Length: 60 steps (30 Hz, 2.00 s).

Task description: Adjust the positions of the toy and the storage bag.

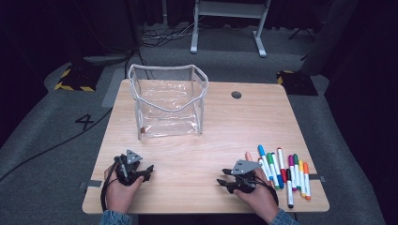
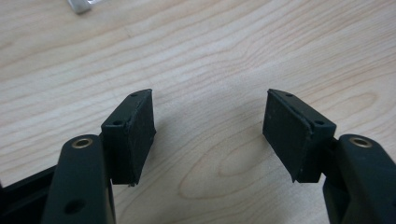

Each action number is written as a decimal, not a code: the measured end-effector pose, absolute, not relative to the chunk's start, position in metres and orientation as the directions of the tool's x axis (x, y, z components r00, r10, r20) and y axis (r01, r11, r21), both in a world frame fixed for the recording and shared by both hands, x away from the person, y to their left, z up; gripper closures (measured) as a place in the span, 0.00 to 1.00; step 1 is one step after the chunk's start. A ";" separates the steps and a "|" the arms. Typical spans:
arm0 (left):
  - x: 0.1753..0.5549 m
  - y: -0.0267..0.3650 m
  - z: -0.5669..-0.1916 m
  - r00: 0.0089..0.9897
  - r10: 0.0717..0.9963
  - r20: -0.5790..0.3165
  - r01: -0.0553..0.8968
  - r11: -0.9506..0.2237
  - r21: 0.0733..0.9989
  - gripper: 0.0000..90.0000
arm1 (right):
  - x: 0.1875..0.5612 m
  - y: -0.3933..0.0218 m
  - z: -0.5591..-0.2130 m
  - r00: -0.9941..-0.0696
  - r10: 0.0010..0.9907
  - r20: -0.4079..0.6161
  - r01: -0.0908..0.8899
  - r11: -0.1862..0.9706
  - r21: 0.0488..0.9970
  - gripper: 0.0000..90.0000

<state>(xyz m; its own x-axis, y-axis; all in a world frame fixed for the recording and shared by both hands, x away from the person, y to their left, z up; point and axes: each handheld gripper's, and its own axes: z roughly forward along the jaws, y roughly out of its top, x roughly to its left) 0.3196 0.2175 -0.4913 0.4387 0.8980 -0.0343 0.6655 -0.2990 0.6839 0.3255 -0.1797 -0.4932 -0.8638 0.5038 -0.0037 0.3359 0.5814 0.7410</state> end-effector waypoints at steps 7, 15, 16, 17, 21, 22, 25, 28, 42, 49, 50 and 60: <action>0.316 0.223 -0.460 0.446 0.895 -0.003 0.633 -0.313 0.708 0.42 | 0.332 -0.183 -0.468 -0.862 0.507 0.012 0.348 0.574 0.742 0.61; 0.316 0.226 -0.439 0.439 0.898 0.001 0.601 -0.295 0.743 0.41 | 0.364 -0.181 -0.428 -0.862 0.507 0.006 0.326 0.546 0.772 0.59; 0.316 0.226 -0.439 0.439 0.898 0.001 0.601 -0.295 0.743 0.41 | 0.364 -0.181 -0.428 -0.862 0.507 0.006 0.326 0.546 0.772 0.59; 0.318 0.230 -0.436 0.445 0.896 0.000 0.604 -0.299 0.739 0.41 | 0.373 -0.179 -0.420 -0.861 0.509 -0.012 0.312 0.546 0.778 0.61; 0.325 0.237 -0.424 0.426 0.905 0.017 0.607 -0.300 0.736 0.39 | 0.390 -0.172 -0.407 -0.866 0.500 0.013 0.312 0.520 0.795 0.65; 0.328 0.238 -0.420 0.422 0.906 0.020 0.607 -0.299 0.736 0.39 | 0.390 -0.172 -0.407 -0.866 0.500 0.013 0.312 0.520 0.795 0.65; 0.338 0.244 -0.414 0.416 0.909 -0.018 0.599 -0.260 0.757 0.36 | 0.408 -0.162 -0.400 -0.866 0.499 0.012 0.311 0.520 0.795 0.67; 0.346 0.248 -0.416 0.393 0.919 -0.041 0.605 -0.224 0.764 0.32 | 0.424 -0.155 -0.399 -0.864 0.503 0.008 0.312 0.524 0.793 0.66; 0.404 0.264 -0.430 0.355 0.934 -0.040 0.609 -0.199 0.768 0.40 | 0.481 -0.130 -0.420 -0.827 0.561 0.043 0.354 0.460 0.814 0.68; 0.417 0.258 -0.433 0.392 0.920 0.009 0.603 -0.265 0.753 0.66 | 0.500 -0.117 -0.424 -0.832 0.553 0.041 0.344 0.457 0.820 0.78; 0.418 0.258 -0.432 0.401 0.916 0.007 0.601 -0.269 0.753 0.78 | 0.502 -0.111 -0.423 -0.838 0.543 0.046 0.337 0.451 0.826 0.83; 0.401 0.249 -0.429 0.450 0.893 0.012 0.590 -0.307 0.747 0.97 | 0.482 -0.111 -0.418 -0.846 0.532 -0.023 0.297 0.506 0.810 0.98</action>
<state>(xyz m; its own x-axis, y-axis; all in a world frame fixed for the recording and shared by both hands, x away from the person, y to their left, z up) 0.4008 0.2491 -0.4295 0.4503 0.8928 0.0118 0.5901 -0.3074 0.7465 0.4824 -0.1110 -0.4181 -0.8463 0.5322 -0.0227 0.2968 0.5065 0.8096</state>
